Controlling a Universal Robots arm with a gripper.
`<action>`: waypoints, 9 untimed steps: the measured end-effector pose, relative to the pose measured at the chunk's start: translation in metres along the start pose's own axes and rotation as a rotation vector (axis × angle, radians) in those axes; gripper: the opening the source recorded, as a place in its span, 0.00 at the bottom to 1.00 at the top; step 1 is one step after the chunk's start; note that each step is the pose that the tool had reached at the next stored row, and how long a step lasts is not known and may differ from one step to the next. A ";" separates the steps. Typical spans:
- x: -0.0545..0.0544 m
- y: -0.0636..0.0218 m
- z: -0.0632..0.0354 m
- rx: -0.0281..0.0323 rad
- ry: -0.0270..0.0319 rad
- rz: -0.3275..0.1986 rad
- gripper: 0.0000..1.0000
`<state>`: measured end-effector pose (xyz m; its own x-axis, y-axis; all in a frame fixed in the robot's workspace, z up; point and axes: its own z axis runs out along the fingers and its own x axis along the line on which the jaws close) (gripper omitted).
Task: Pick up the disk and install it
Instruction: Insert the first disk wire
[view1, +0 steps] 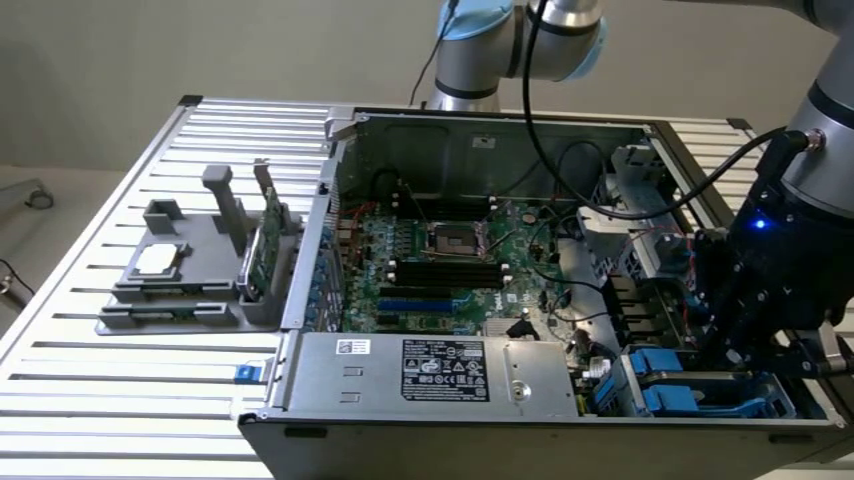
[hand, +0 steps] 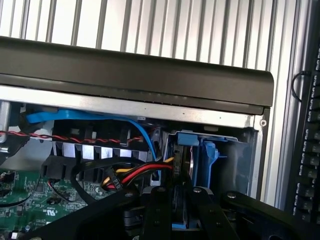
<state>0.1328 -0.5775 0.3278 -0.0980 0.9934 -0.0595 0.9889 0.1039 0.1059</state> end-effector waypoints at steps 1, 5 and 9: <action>0.000 0.0000 0.0001 0.0016 -0.0001 0.000 0.18; 0.000 0.0005 0.0002 0.0128 0.0010 -0.001 0.18; 0.000 0.0005 0.0003 0.0261 0.0024 -0.001 0.18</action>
<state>0.1334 -0.5776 0.3276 -0.0991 0.9934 -0.0572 0.9914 0.1035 0.0799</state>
